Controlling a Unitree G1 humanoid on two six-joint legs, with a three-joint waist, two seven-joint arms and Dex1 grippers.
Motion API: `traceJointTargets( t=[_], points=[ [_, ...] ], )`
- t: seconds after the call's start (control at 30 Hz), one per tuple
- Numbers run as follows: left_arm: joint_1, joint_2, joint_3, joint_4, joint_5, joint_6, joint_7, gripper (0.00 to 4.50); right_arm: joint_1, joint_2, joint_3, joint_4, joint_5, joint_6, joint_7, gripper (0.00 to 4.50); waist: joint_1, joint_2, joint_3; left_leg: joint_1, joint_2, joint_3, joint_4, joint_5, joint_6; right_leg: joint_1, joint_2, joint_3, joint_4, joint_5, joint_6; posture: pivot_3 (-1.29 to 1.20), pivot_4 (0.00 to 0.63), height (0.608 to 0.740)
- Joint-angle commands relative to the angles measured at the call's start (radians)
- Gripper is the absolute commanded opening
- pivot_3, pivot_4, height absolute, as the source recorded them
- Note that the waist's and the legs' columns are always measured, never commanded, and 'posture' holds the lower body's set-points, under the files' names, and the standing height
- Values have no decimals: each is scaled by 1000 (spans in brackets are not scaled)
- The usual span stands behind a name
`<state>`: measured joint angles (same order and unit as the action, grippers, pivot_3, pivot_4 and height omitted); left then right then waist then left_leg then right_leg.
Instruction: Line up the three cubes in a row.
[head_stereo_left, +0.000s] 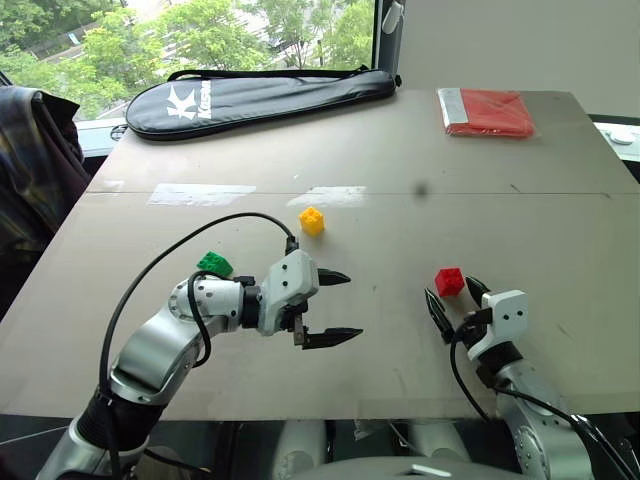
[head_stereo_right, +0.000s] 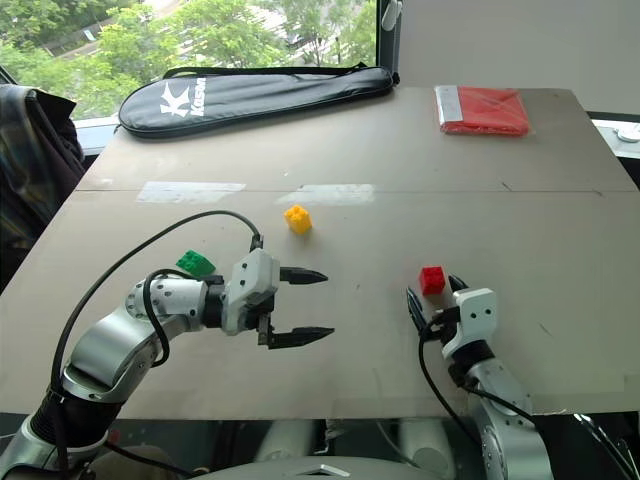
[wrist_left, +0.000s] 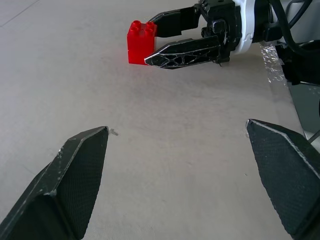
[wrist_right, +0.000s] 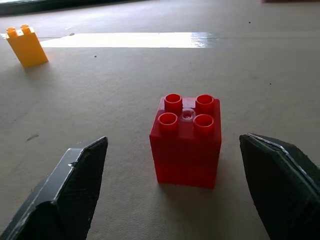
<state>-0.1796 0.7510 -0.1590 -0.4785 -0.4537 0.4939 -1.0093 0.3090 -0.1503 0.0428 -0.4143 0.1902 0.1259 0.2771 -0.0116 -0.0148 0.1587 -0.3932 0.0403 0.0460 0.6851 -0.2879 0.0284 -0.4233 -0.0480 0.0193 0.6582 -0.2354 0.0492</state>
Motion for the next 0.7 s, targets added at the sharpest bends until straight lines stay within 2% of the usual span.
traceJointTargets(
  t=[0.03, 0.17, 0.3, 0.4, 0.5, 0.7],
  points=[
    [34, -3, 37, -38, -2, -13, 28, 4500, 6, -24, -48, -53, 38, -17, 19, 4453, 0, 0, 0, 0, 0, 0, 0, 0, 0, 0, 0, 0, 0, 0, 0, 0, 150, 708],
    [97, -17, 80, -68, -19, -15, 77, 4500, 9, -78, -94, -78, 96, -23, 87, 4453, 0, 0, 0, -1, 0, 0, 0, 0, 0, -1, 0, 0, 0, 0, 0, 0, 150, 708],
    [173, -124, 155, -60, 34, -81, 243, 4500, -39, -185, -194, -98, 303, 5, 253, 4453, 0, 0, 1, 0, 0, 1, 0, 0, 0, 0, 0, 1, 0, 0, 0, 0, 150, 708],
    [172, -194, 179, -29, 77, -84, 353, 4500, -62, -250, -231, -81, 393, 14, 351, 4453, 5, -3, 1, 0, 0, -1, 2, 0, 0, 1, 0, 0, 1, 1, 0, 0, 150, 708],
    [197, -241, 202, 5, 122, -121, 425, 4500, -73, -303, -248, -55, 437, -15, 468, 4453, 6, -2, 1, 1, -1, -1, 2, 0, 0, 2, 0, -2, 2, 1, 0, 0, 150, 708],
    [296, -266, 292, -20, 138, -163, 486, 4500, -85, -350, -262, -9, 480, -52, 615, 4453, 1, -3, 1, 1, 0, -2, 2, 0, 0, 2, 0, -2, 1, 1, 0, 0, 150, 708]
  ],
)
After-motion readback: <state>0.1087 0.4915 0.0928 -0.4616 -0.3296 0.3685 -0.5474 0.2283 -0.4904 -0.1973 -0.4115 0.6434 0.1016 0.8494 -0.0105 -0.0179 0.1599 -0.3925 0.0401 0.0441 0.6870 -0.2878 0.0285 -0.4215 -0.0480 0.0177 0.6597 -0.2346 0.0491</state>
